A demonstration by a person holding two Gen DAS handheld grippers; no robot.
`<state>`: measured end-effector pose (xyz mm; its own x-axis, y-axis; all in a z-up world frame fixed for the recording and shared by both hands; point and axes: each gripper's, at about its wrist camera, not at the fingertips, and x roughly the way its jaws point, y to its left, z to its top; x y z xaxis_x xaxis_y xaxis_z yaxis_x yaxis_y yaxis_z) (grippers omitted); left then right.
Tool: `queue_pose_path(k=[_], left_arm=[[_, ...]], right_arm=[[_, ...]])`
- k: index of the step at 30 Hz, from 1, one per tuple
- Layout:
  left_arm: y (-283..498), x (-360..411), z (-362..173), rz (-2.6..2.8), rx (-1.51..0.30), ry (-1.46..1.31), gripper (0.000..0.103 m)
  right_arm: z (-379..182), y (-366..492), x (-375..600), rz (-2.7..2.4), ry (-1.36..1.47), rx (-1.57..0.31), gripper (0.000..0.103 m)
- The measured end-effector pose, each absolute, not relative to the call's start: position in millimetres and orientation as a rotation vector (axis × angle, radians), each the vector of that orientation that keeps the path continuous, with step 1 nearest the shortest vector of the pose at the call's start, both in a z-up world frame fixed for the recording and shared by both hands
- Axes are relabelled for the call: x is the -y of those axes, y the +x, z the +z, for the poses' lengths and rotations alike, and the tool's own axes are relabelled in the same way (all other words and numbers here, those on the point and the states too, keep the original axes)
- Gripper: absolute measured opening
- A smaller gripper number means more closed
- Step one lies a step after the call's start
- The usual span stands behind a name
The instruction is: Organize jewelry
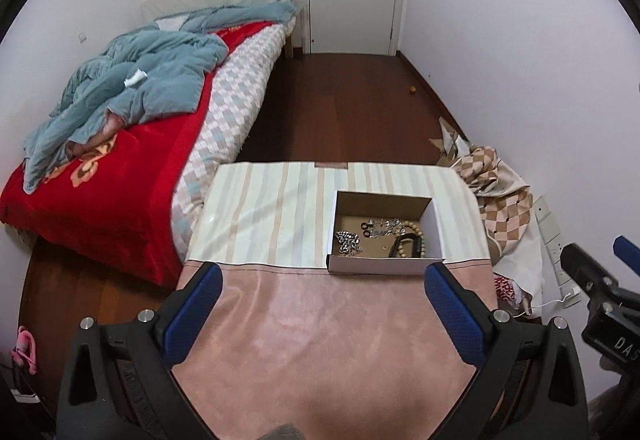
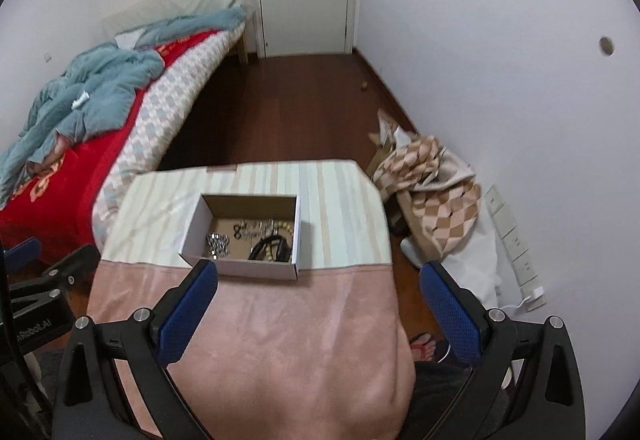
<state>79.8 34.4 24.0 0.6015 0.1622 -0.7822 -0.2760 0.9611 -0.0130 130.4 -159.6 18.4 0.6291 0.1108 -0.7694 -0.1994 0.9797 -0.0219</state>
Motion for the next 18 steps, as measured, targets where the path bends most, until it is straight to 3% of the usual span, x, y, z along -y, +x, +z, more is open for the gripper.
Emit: queue_pose_path(k=[8,18], left_arm=[[59,-24,56,0.247,-0.886,-0.124,0.103],[50,-18,64,0.222,-0.913,-0.142,0.103]], right_arm=[[69,99,169,0.174,-0.105,-0.808,0.102],[88,82,172,0.188,-0.118,-0.82,0.103]])
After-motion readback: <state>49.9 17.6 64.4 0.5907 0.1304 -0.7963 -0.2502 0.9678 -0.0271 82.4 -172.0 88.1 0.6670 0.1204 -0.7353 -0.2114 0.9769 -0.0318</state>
